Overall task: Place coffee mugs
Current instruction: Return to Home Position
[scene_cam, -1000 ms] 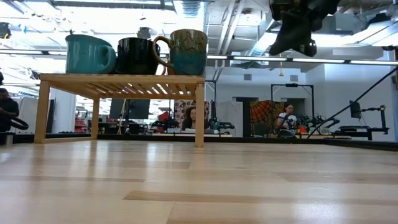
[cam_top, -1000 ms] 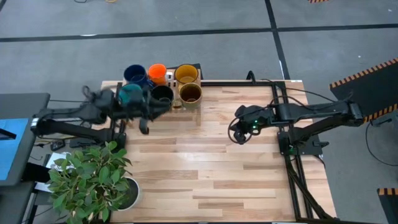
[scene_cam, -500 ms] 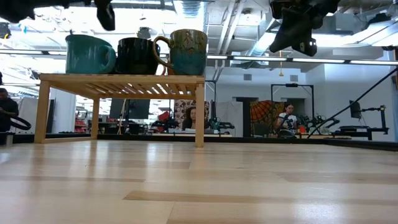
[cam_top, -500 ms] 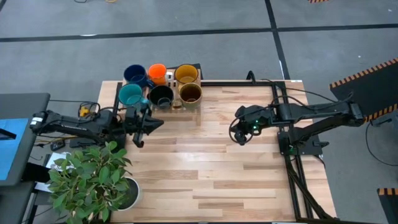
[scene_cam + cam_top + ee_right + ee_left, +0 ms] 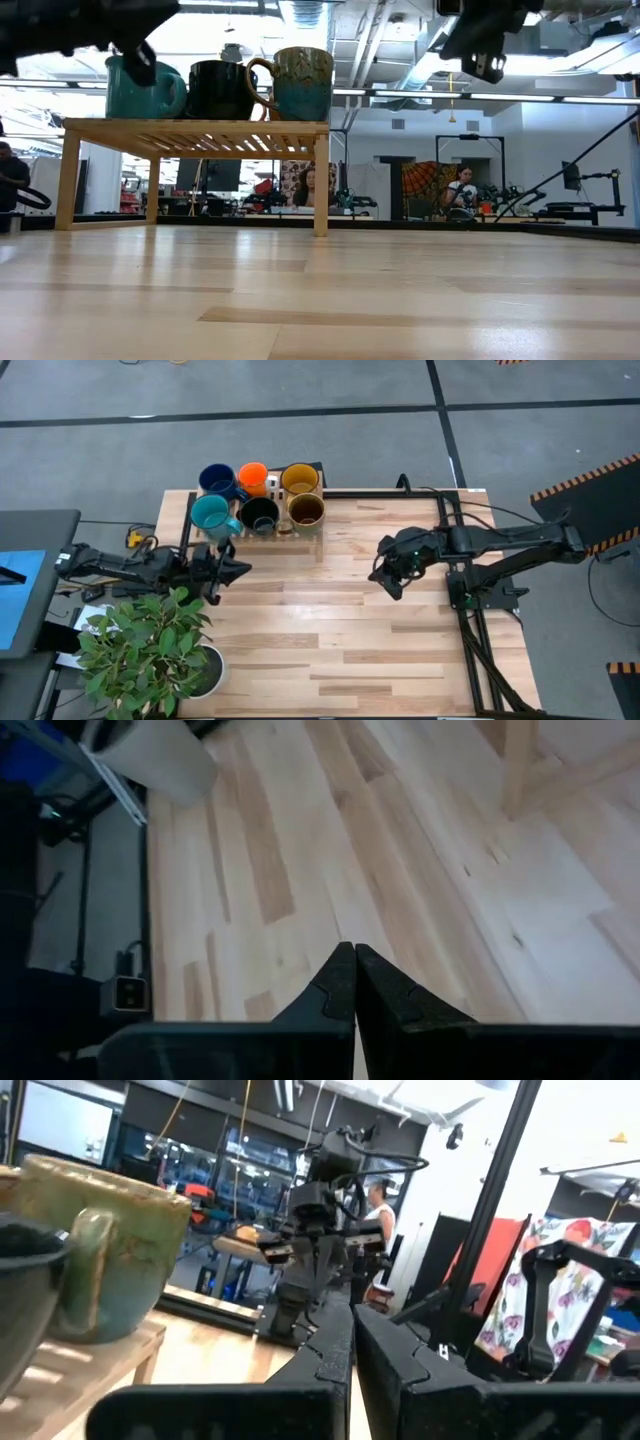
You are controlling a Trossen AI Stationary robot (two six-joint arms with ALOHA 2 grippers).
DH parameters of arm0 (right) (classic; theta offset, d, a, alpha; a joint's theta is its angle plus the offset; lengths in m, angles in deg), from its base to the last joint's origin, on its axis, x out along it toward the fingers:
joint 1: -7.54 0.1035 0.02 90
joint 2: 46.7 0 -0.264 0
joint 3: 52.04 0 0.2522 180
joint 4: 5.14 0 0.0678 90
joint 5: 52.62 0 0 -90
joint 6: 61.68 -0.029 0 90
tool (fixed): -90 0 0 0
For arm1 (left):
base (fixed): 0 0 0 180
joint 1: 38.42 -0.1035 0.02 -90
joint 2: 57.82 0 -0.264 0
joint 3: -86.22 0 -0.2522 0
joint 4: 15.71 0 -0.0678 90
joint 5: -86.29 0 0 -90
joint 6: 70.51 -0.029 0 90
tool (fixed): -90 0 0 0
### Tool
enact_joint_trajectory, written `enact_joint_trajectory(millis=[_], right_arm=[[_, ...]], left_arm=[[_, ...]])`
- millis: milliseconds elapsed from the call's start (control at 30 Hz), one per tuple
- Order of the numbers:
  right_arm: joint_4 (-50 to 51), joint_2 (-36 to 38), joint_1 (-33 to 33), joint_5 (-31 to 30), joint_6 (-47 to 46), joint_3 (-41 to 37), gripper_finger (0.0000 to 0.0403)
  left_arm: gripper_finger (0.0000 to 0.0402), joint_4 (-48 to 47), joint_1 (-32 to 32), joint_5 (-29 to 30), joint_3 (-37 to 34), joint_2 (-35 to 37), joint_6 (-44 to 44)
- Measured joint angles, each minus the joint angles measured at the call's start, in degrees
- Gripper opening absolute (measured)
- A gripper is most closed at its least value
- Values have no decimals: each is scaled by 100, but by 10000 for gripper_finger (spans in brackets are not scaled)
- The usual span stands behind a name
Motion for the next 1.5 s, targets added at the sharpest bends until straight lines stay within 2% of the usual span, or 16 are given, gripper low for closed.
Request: enact_joint_trajectory(millis=[167, 400, 533, 700, 967, 1233, 1500], right_arm=[[12, 208, 10, 17, 0, 17, 23], [79, 727, 229, -63, 40, -18, 22], [-99, 1295, 373, -166, 44, -564, 19], [-1153, 2304, 332, -179, 123, -1665, 19], [-2292, 3825, -355, 132, 595, -3211, 18], [-3315, 5133, -339, 273, 752, -4481, 17], [-3406, 6043, -160, 260, 852, -5287, 17]], left_arm=[[0, -107, 0, 54, -487, 813, 50], [0, -1402, -7, 243, -501, 1854, 55], [0, -1806, -7, 495, -501, 2214, 12], [0, -2025, -7, 647, -501, 2134, -304], [0, -3339, -7, 636, -503, 2120, -309], [0, -3386, -7, 592, -488, 2021, -281], [0, -3400, -7, 602, -482, 2202, -268]])
